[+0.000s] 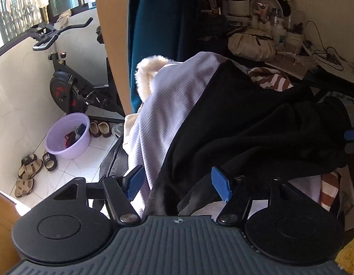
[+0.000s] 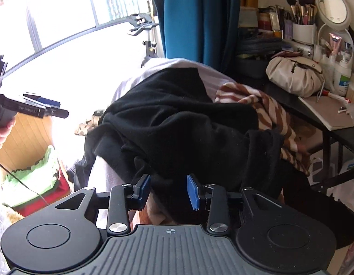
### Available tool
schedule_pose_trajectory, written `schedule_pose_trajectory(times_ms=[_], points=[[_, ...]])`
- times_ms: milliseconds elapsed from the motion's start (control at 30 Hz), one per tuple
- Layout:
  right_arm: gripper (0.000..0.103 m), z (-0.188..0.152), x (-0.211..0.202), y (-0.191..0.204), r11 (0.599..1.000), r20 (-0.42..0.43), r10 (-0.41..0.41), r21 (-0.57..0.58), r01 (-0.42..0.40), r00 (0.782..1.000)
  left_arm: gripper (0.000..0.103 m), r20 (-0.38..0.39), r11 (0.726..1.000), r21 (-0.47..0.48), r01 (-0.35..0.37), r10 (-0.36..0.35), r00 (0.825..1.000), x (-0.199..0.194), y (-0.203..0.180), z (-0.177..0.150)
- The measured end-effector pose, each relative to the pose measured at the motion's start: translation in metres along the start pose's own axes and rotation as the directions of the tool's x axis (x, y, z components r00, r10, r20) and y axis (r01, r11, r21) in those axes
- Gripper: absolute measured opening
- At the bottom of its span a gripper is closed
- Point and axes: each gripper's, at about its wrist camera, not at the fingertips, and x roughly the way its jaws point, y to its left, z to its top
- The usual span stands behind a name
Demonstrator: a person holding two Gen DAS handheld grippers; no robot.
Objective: Fold clothes
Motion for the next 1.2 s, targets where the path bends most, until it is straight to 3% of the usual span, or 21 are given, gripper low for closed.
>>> schedule_pose_trajectory(times_ms=[100,200,367,400,433,600,667,733,767,800,900,1033,1200], points=[[0.033,0.010,0.004,-0.001,1.000,0.041,0.002,0.023,-0.003,0.999,0.066,0.001,0.988,0.155,0.025,-0.025,1.000,0.013,-0.025,0.000],[0.033,0.017,0.015,0.008,1.000,0.061,0.022,0.006,-0.022,0.998,0.066,0.001,0.955,0.294,0.028,-0.030,1.000,0.027,-0.046,-0.003],[0.032,0.023,0.044,0.026,0.993,0.026,-0.011,-0.118,0.014,1.000,0.066,0.004,0.913,0.404,0.052,-0.058,0.998,0.038,-0.063,-0.003],[0.022,0.025,0.048,0.025,0.992,0.026,-0.024,-0.123,0.027,0.999,0.066,0.005,0.906,0.419,0.062,-0.071,0.997,0.039,-0.065,-0.003],[0.005,0.027,0.053,0.025,0.991,0.025,-0.037,-0.129,0.040,0.999,0.066,0.005,0.894,0.442,0.074,-0.085,0.996,0.039,-0.068,-0.003],[0.003,0.052,0.063,0.007,0.997,0.059,-0.061,-0.051,0.065,0.996,0.066,0.008,0.805,0.586,0.093,-0.121,0.993,0.043,-0.082,-0.007],[0.002,0.059,0.070,0.005,0.995,0.061,-0.073,-0.057,0.076,0.995,0.066,-0.002,0.799,0.591,0.108,-0.132,0.991,0.049,-0.080,-0.006],[0.002,0.064,0.077,0.004,0.996,0.054,-0.077,-0.050,0.080,0.996,0.055,-0.032,0.818,0.556,0.145,-0.153,0.988,0.053,-0.075,-0.002],[0.002,0.064,0.080,0.001,0.996,0.044,-0.078,-0.031,0.079,0.996,0.030,-0.048,0.828,0.536,0.164,-0.164,0.985,0.055,-0.072,0.000],[0.002,0.064,0.083,-0.001,0.997,0.034,-0.078,-0.011,0.078,0.996,0.015,-0.063,0.838,0.514,0.182,-0.175,0.983,0.057,-0.070,0.001],[0.003,0.062,0.088,-0.007,0.997,0.014,-0.073,0.040,0.072,0.997,0.005,-0.051,0.811,0.558,0.172,-0.174,0.983,0.048,-0.071,-0.001],[0.005,0.059,0.085,-0.012,0.994,0.018,-0.068,0.086,0.066,0.998,0.005,-0.017,0.764,0.630,0.141,-0.168,0.986,0.025,-0.074,-0.012],[0.005,0.057,0.084,-0.021,0.985,0.016,-0.062,0.163,0.059,0.998,0.005,-0.061,0.756,0.624,0.201,-0.209,0.976,0.016,-0.070,-0.018]])
